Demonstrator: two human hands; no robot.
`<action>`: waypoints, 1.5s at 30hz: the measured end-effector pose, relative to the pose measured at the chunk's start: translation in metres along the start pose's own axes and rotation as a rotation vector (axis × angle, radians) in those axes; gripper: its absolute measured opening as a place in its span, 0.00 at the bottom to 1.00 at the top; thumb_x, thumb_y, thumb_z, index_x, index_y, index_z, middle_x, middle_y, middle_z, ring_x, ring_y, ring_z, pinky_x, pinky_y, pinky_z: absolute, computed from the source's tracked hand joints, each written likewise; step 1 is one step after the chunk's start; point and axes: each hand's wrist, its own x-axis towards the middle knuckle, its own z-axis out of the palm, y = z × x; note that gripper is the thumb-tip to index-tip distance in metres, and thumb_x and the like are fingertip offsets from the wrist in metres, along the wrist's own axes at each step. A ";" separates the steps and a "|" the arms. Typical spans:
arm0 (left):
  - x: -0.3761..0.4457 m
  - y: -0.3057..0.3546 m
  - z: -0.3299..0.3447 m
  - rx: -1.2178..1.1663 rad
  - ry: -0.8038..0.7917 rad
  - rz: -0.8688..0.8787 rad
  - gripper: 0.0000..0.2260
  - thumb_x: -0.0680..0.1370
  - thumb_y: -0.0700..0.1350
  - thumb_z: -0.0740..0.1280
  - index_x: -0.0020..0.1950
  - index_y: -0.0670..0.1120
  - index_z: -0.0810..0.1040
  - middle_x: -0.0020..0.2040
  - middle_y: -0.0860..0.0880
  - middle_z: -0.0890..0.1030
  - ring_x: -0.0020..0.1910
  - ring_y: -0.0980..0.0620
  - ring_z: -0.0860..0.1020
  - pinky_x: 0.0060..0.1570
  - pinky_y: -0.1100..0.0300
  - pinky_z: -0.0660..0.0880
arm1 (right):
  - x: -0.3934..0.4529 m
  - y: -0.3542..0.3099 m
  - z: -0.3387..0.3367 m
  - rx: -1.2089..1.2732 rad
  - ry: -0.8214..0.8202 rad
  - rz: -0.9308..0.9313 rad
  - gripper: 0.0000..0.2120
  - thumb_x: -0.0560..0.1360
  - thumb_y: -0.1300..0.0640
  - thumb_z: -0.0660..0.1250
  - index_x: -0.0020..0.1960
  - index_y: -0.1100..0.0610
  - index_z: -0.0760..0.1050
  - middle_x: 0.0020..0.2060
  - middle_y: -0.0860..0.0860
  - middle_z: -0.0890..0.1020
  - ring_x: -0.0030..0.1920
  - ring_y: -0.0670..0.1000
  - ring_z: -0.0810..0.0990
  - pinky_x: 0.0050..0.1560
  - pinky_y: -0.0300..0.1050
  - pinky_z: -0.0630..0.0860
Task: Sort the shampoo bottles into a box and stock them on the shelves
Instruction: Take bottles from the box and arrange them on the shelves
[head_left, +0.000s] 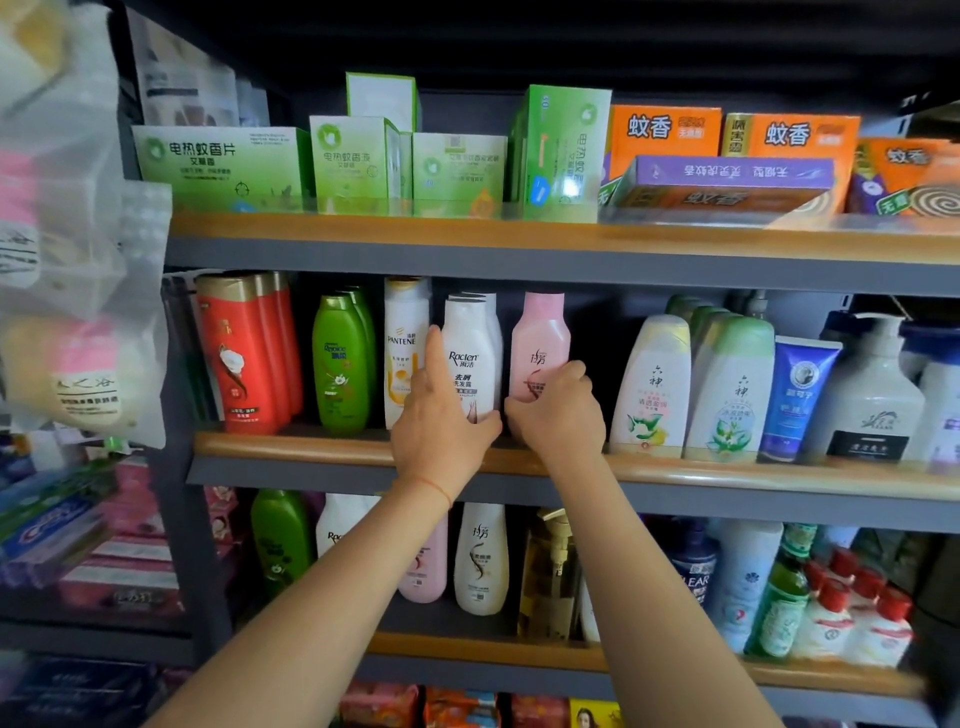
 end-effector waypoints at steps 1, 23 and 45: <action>0.000 0.000 -0.001 -0.003 -0.003 0.002 0.50 0.71 0.54 0.75 0.81 0.54 0.44 0.70 0.47 0.71 0.63 0.44 0.75 0.45 0.52 0.72 | 0.002 0.001 -0.001 -0.003 -0.008 0.008 0.30 0.71 0.48 0.73 0.62 0.62 0.63 0.57 0.58 0.75 0.56 0.61 0.78 0.42 0.47 0.69; -0.075 -0.124 -0.060 -0.269 0.211 0.131 0.15 0.78 0.48 0.63 0.63 0.48 0.75 0.53 0.53 0.76 0.46 0.57 0.78 0.43 0.57 0.77 | -0.126 -0.039 0.034 0.714 -0.158 -0.386 0.11 0.79 0.57 0.67 0.39 0.57 0.71 0.29 0.46 0.73 0.31 0.43 0.71 0.33 0.36 0.69; -0.502 -0.553 -0.175 -0.435 0.484 -1.592 0.17 0.81 0.40 0.65 0.65 0.57 0.70 0.60 0.52 0.79 0.58 0.52 0.79 0.57 0.55 0.79 | -0.654 0.028 0.550 -0.283 -1.895 -0.028 0.14 0.80 0.61 0.64 0.63 0.67 0.75 0.57 0.65 0.80 0.57 0.60 0.77 0.53 0.47 0.72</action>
